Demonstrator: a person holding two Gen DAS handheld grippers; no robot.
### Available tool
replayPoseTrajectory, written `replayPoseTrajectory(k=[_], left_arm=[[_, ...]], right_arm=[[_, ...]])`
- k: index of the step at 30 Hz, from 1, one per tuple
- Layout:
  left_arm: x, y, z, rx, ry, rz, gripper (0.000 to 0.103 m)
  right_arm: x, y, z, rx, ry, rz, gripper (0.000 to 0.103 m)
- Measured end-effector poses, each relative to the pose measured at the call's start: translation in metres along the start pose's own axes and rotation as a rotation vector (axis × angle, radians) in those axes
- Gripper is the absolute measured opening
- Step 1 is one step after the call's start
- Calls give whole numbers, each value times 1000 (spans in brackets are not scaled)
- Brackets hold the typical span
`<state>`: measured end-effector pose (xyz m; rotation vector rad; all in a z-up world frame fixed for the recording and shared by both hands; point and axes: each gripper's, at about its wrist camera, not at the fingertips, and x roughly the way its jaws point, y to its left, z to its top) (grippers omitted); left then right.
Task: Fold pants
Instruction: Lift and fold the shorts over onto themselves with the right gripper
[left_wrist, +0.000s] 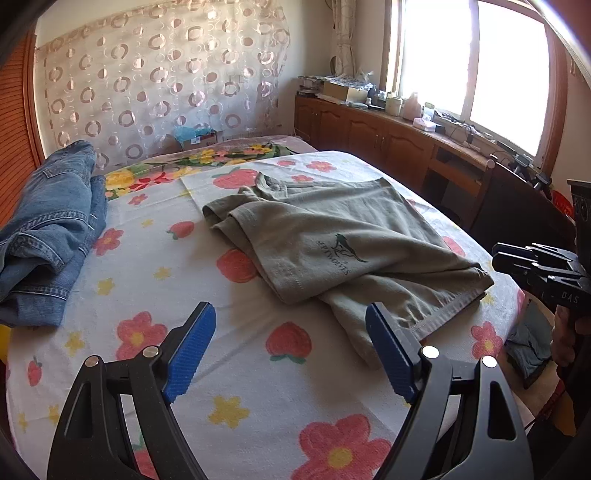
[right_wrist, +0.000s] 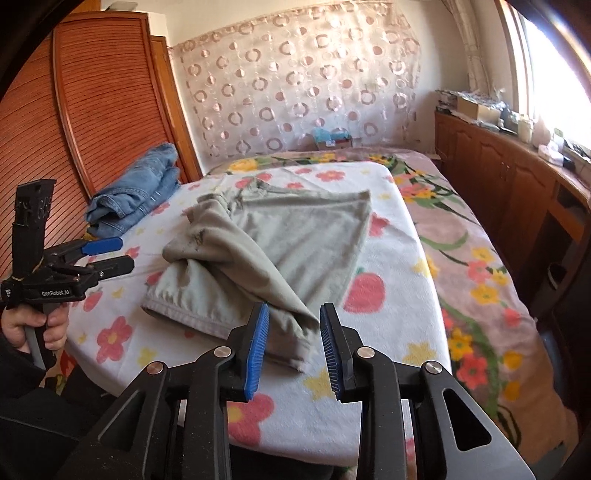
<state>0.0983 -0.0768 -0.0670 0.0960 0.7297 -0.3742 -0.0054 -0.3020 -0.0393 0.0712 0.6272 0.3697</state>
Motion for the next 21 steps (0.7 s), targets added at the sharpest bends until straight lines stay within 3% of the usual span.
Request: replayPoseTrajectory(k=[5, 13, 21], left_arm=[[-9, 14, 2, -19, -21, 2, 84], [-27, 43, 6, -53, -64, 51, 84], [-33, 61, 2, -81, -79, 79, 84]], right_arm=[[21, 23, 15, -53, -22, 75, 30], [71, 60, 38, -154, 25, 188, 30], [109, 85, 53, -244, 91, 225, 30]])
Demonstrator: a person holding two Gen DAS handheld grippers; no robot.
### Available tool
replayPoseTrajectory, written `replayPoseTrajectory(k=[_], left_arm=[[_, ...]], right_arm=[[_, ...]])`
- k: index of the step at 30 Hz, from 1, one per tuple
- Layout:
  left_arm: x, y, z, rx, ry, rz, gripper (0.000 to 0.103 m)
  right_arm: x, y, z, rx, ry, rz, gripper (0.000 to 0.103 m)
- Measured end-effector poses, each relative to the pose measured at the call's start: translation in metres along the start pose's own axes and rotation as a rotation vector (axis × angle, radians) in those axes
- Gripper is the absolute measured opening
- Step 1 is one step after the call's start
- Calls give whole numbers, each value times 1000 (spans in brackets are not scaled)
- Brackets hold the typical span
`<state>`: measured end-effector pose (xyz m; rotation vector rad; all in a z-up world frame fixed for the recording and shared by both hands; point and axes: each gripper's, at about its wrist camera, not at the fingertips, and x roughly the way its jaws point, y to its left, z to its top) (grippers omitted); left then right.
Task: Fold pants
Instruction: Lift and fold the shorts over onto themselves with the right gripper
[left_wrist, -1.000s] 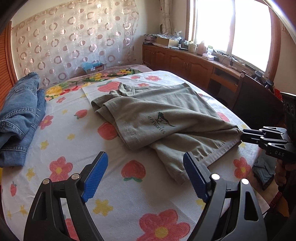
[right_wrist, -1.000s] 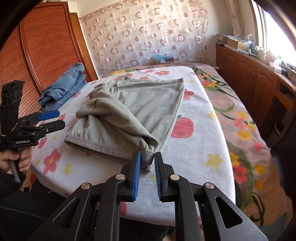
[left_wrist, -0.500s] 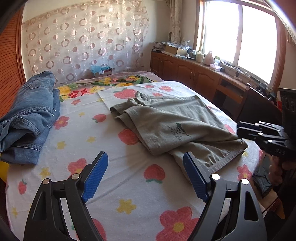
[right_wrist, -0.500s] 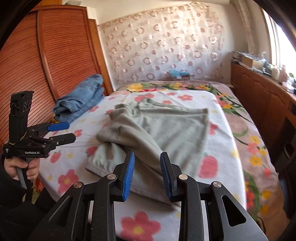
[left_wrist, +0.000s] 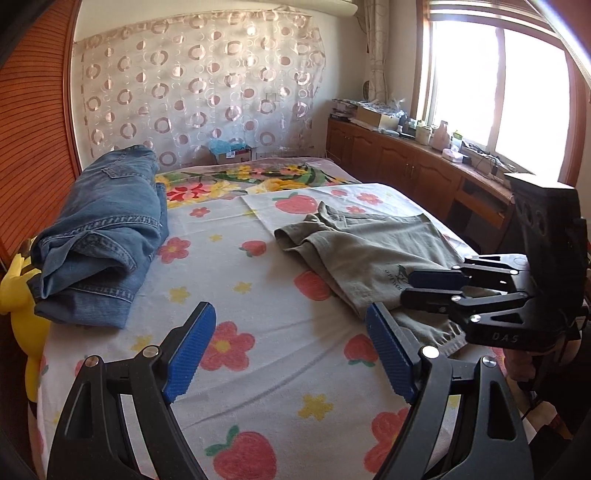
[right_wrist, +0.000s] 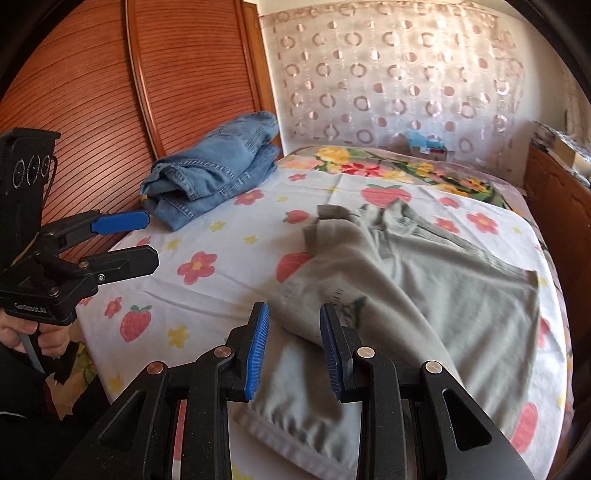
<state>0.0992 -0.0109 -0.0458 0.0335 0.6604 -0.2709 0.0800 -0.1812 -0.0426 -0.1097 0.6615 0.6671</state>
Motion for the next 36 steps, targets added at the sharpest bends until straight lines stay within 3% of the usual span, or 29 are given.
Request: replayPoseTrajectory(k=[10, 11, 12, 13, 18, 27, 36], left_arm=[[4, 10, -5, -27, 9, 8, 84], [4, 10, -6, -29, 11, 7, 84], [6, 10, -7, -32, 16, 8, 84], [7, 10, -8, -35, 23, 8, 84], [11, 7, -9, -33, 34, -4, 84], [12, -4, -8, -9, 41, -25, 84], [32, -31, 18, 52, 47, -84, 84]], right_arm=[[39, 6, 9, -82, 126, -26, 30], [40, 4, 8, -81, 132, -14, 27], [42, 3, 7, -76, 144, -2, 15], [46, 3, 7, -73, 151, -6, 14], [45, -2, 10, -46, 133, -6, 2], [-4, -36, 33, 22, 0, -77, 2], [-32, -85, 48, 48, -23, -214, 2]])
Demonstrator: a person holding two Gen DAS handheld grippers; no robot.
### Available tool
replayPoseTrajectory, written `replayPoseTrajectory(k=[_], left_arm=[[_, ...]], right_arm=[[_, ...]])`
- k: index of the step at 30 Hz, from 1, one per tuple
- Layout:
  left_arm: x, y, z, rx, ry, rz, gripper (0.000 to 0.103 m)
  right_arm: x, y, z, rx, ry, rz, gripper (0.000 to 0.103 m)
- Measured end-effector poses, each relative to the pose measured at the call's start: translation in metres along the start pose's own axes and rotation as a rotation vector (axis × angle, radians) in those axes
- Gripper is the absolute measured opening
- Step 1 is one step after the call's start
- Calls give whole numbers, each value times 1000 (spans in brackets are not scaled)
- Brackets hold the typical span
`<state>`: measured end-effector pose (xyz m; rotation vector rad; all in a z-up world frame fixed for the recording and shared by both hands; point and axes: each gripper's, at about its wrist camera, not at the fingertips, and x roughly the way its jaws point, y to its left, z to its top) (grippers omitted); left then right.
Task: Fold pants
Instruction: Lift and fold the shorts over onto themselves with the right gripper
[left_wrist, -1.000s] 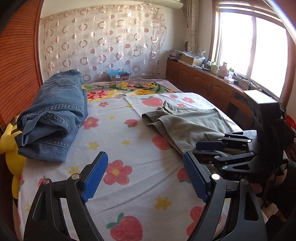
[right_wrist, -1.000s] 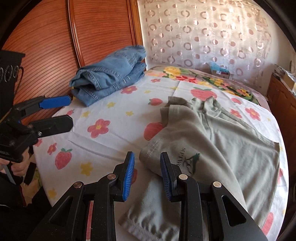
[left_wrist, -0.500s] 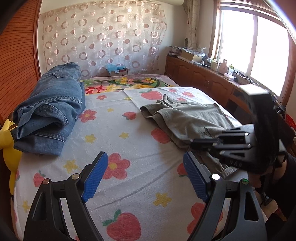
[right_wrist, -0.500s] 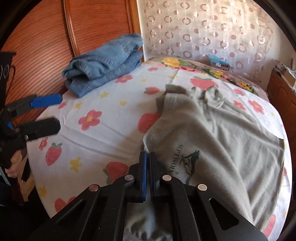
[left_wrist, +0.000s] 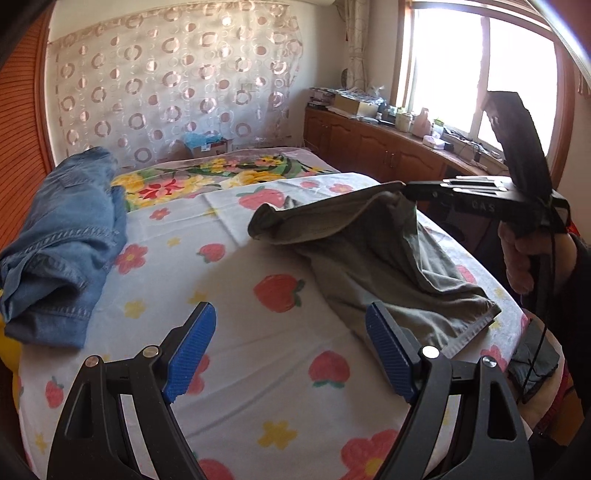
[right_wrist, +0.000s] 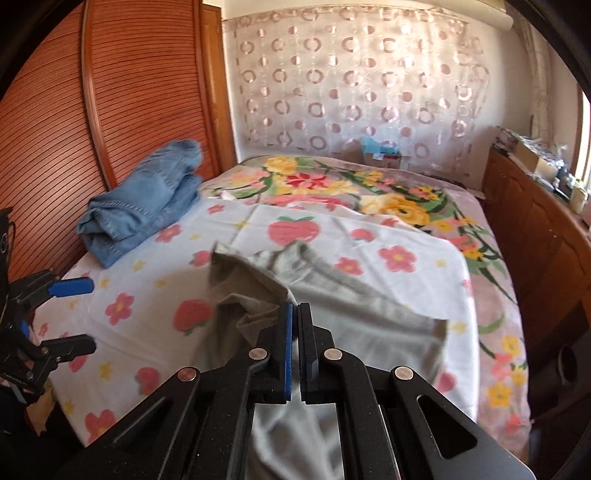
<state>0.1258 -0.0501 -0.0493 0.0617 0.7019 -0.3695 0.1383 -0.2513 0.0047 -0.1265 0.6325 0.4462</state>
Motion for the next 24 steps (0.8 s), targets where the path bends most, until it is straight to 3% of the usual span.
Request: replayPoseTrajectory(k=[10, 13, 18, 24], left_arm=[[27, -25, 3, 35, 51, -40, 84], [37, -31, 0, 37, 75, -43, 84], [51, -35, -6, 32, 108, -47, 84], [65, -38, -15, 29, 146, -46, 84]], right_arm=[[32, -40, 6, 108, 59, -112, 2], [36, -39, 3, 134, 72, -159, 11], [36, -30, -1, 148, 65, -120, 21], [46, -29, -3, 139, 100, -84, 23]])
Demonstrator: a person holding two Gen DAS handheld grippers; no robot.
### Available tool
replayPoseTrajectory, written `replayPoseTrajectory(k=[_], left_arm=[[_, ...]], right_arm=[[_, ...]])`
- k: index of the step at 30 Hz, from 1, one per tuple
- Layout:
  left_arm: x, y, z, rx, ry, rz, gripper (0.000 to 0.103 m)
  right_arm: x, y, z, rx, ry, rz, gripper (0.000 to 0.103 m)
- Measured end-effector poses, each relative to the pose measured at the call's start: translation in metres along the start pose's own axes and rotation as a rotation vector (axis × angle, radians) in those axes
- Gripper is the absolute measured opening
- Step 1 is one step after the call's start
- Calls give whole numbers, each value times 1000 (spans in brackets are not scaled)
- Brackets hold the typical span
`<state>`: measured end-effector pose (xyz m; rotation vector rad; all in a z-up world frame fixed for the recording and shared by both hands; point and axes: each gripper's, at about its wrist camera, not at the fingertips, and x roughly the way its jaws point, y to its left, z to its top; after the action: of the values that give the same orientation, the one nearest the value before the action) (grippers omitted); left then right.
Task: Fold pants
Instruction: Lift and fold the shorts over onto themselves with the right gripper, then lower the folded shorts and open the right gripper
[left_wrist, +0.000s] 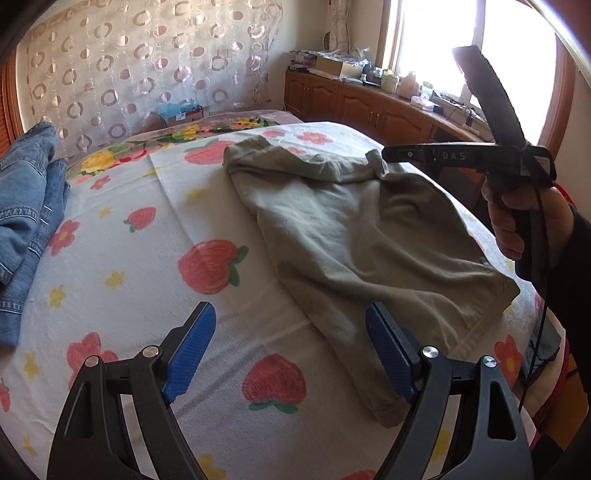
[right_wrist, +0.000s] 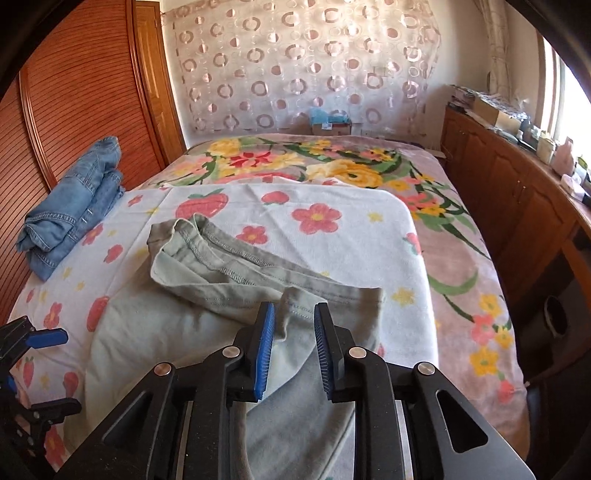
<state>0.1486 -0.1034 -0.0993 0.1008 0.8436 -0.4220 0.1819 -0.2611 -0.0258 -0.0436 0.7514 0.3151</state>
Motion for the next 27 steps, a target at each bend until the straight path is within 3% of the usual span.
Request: replayPoseTrajectory(k=[10, 11, 12, 19, 26, 27], left_arm=[[5, 5, -4, -27, 27, -19, 84], [5, 5, -4, -30, 27, -22, 84], [5, 6, -4, -33, 25, -22, 84], [5, 4, -4, -32, 26, -20, 84], [6, 3, -5, -26, 27, -13, 84], [6, 3, -5, -25, 27, -12, 84]], right_arm=[[26, -13, 11, 3, 58, -10, 23], [25, -14, 11, 1, 56, -12, 10], [24, -16, 12, -2, 54, -17, 5], [5, -45, 15, 60, -9, -85, 4], [12, -57, 8, 78, 28, -149, 4], [12, -57, 7, 82, 28, -144, 9]])
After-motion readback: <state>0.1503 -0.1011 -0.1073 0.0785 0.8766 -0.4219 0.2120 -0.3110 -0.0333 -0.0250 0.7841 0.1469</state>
